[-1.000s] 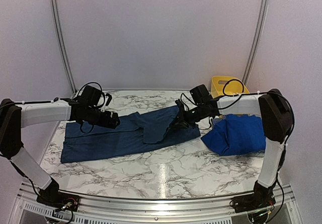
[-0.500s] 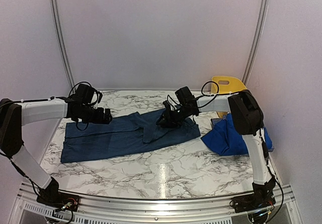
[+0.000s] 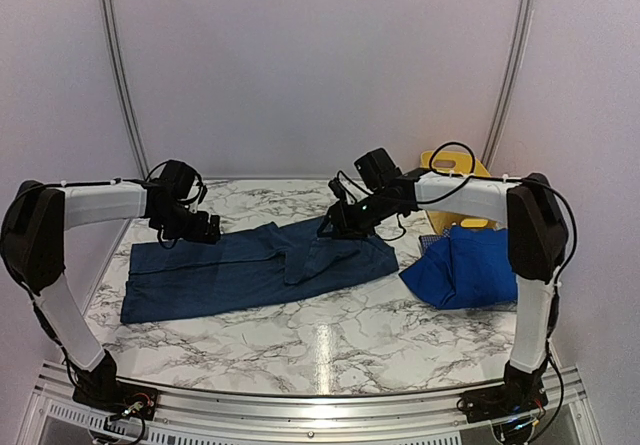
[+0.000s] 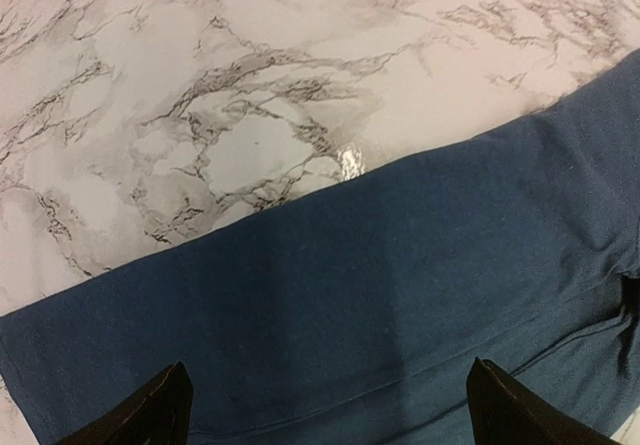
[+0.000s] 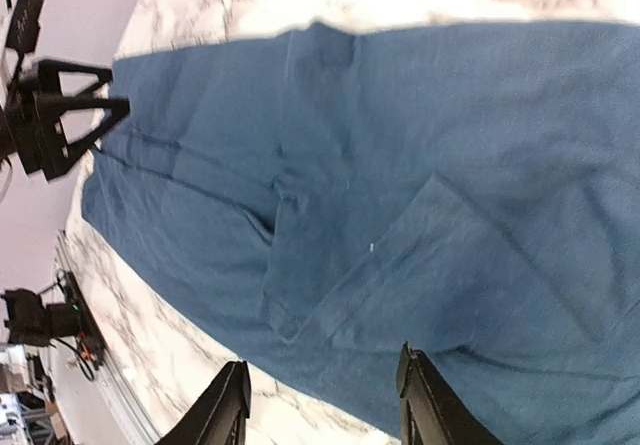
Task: Fold and stack the mixed laundry pile
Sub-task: Smooth out the rectangle-folded T-shirt at the center of the board.
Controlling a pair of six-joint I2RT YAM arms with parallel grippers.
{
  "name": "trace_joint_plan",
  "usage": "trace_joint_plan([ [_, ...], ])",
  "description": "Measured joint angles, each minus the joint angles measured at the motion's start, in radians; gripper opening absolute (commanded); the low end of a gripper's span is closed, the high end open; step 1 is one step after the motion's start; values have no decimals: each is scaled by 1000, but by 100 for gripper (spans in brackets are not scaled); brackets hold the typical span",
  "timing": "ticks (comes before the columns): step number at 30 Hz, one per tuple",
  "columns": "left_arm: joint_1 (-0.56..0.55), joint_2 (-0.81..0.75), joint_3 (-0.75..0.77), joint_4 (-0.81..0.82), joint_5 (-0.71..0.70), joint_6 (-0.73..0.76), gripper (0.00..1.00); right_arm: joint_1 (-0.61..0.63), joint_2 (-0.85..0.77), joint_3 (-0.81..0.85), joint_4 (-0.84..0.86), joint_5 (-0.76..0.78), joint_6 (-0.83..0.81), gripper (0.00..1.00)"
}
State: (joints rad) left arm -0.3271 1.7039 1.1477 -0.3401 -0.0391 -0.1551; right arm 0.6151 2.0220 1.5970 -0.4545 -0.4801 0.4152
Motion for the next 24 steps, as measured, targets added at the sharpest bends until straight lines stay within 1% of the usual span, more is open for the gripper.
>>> trace_joint_plan([
  [4, 0, 18, 3, -48, -29, 16, 99, 40, 1, -83, -19, 30, -6, 45],
  [7, 0, 28, 16, -80, -45, 17, 99, 54, 47, -138, -37, 48, -8, 45],
  [12, 0, 33, 18, -114, -78, 6, 99, 12, 93, -126, -32, 47, -27, 43],
  [16, 0, 34, 18, -138, -105, -7, 99, -58, 177, -3, -33, 46, -56, 43],
  [18, 0, 34, 18, -147, -107, -15, 98, -105, 249, 109, -42, 63, -77, 43],
  [24, -6, 34, 15, -162, -90, -9, 79, -178, 474, 493, -111, 147, -139, 45],
])
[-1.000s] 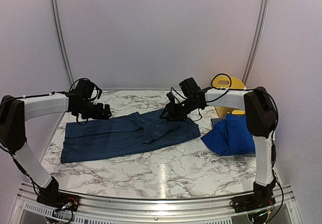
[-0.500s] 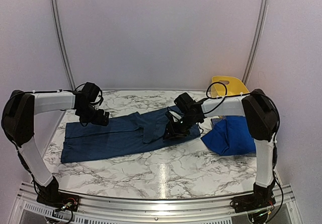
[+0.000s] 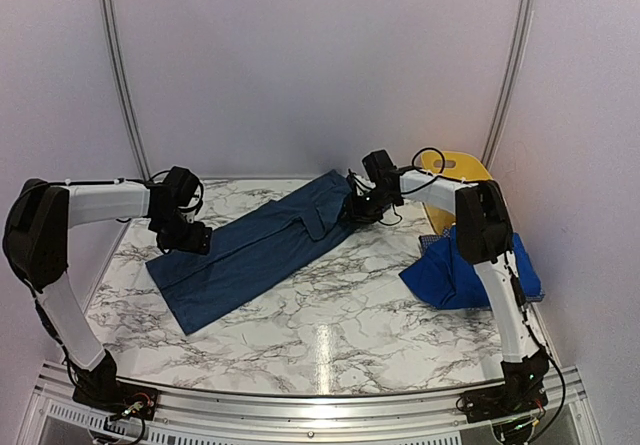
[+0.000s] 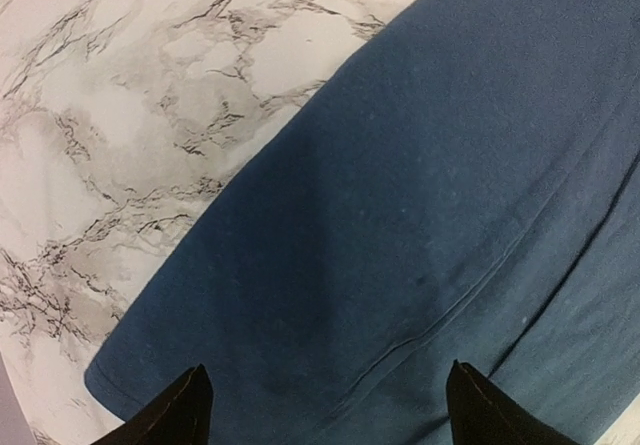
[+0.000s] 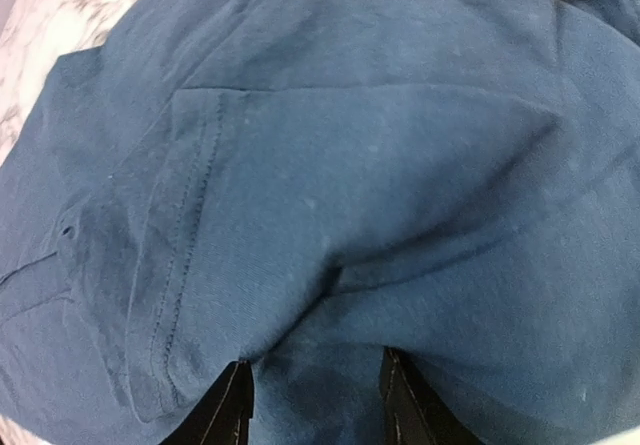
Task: Fold and stack the mixed laundry pile
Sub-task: Smooth out the rectangle-folded T-shirt at the center of the board.
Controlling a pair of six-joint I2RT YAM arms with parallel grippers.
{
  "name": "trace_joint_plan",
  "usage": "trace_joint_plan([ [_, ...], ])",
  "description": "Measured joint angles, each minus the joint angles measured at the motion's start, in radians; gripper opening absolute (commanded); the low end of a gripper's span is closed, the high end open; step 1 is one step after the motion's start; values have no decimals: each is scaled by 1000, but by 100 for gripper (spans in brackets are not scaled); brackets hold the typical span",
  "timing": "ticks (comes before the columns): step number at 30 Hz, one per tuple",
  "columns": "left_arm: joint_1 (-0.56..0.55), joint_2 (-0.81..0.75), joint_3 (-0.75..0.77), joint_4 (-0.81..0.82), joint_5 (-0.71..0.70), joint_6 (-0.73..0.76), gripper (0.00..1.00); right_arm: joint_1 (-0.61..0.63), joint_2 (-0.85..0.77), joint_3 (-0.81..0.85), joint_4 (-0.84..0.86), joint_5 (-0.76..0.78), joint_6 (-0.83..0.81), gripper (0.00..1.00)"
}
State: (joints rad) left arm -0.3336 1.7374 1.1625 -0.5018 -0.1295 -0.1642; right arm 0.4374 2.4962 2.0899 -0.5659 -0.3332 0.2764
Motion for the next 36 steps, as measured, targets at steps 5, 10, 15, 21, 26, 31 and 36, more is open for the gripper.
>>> trace_joint_plan([
  [5, -22, 18, 2, 0, 0, 26, 61, -13, 26, 73, -60, 50, -25, 46],
  [10, -60, 95, 5, -16, 17, 37, 49, -12, -43, -16, -82, 67, -40, 47],
  [15, -89, 73, -76, -6, 59, -54, 46, -13, -167, -138, -86, 70, -45, 47],
  [21, -202, -66, -245, 31, 55, -242, 45, -15, -306, -259, -52, 37, -42, 48],
  [26, -419, -178, -353, 24, 69, -463, 49, -14, -388, -400, -3, -21, -35, 47],
  [31, -658, -192, -344, 2, 141, -644, 53, 2, -410, -507, 14, -57, -30, 47],
  [36, -671, -255, -346, -82, 177, -716, 53, 57, -410, -512, 24, -65, -6, 46],
])
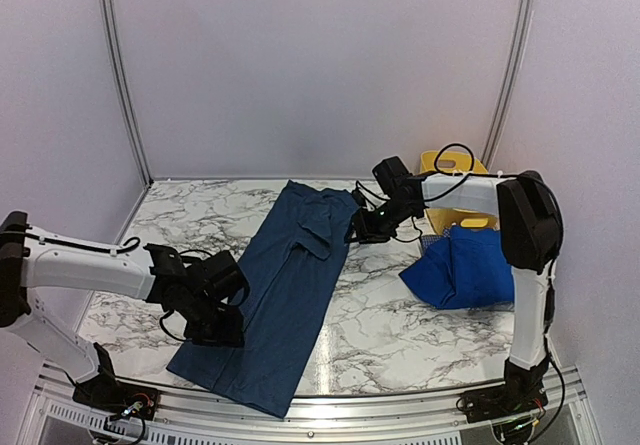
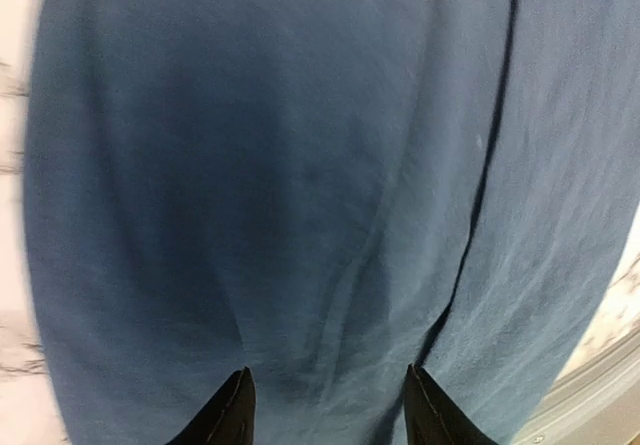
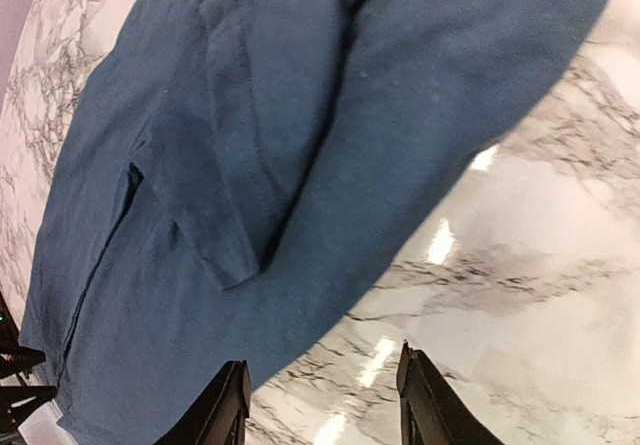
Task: Fold and stack the mixed laundry pile
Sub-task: Smooth out the rectangle-folded T-shirt at the center of the board.
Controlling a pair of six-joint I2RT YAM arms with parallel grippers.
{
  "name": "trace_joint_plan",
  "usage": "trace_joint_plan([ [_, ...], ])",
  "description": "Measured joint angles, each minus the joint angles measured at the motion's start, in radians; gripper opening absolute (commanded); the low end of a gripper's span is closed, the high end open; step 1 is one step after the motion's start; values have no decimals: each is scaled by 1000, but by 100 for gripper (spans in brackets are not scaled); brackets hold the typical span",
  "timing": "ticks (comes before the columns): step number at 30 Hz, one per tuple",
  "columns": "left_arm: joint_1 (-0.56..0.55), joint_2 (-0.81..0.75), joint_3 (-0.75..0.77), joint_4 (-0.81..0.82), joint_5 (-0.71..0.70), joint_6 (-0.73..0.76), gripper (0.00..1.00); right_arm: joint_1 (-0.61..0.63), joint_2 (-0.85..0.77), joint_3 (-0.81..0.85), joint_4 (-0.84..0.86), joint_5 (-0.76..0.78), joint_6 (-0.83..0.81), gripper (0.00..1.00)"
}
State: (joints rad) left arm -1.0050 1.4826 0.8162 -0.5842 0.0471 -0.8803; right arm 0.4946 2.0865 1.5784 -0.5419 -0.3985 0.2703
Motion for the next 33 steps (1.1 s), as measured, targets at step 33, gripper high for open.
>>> trace_joint_plan([
  [33, 132, 254, 201, 51, 0, 472, 44, -16, 531, 703, -47, -29, -15, 42],
])
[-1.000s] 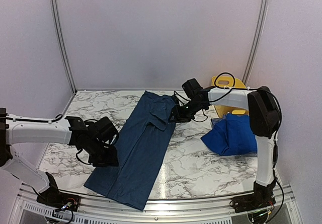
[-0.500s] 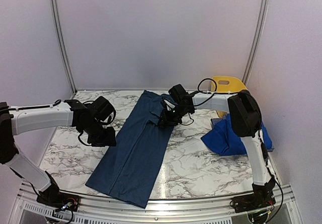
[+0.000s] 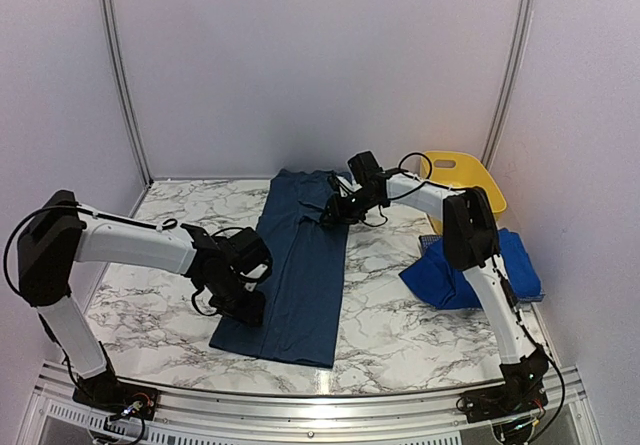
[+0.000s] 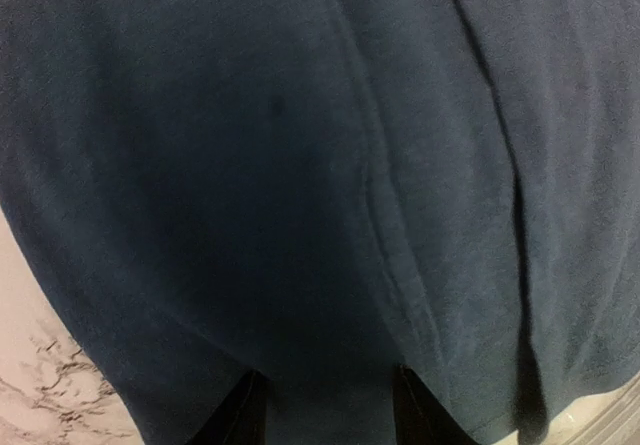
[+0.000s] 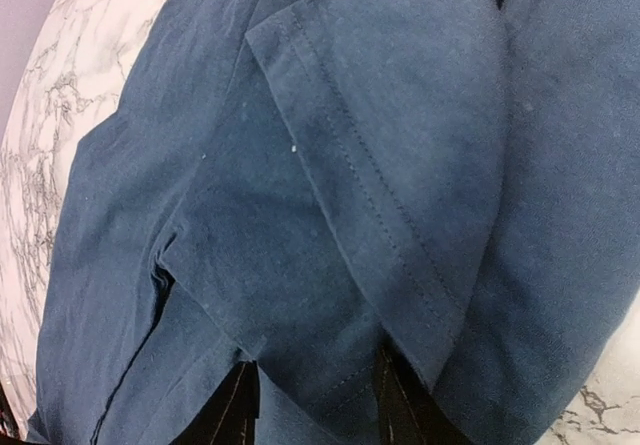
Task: Fold and stack the mixed laundry pile
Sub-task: Smooth out the rectangle-folded T-shirt at the center of the board.
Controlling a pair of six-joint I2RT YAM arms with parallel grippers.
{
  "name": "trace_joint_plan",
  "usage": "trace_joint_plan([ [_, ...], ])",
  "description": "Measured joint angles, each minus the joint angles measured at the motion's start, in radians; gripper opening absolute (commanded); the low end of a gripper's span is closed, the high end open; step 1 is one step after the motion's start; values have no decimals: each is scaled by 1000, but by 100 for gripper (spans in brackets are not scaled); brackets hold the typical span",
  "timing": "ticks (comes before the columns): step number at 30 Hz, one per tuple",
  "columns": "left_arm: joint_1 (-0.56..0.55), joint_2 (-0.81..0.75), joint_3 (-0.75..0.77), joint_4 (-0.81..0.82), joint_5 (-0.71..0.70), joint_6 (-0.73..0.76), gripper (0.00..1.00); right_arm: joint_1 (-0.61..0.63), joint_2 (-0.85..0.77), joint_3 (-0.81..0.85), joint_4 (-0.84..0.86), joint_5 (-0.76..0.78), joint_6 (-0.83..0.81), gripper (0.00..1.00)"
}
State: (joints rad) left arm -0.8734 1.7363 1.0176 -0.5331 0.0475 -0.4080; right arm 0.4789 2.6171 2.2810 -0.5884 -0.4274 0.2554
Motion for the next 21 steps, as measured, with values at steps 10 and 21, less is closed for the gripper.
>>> trace_joint_plan([
  [10, -182, 99, 111, 82, 5, -22, 45, -8, -185, -241, -18, -8, -23, 45],
  [21, -267, -75, -4, 89, -30, -245, 73, 26, -842, -895, 53, -84, 8, 45],
])
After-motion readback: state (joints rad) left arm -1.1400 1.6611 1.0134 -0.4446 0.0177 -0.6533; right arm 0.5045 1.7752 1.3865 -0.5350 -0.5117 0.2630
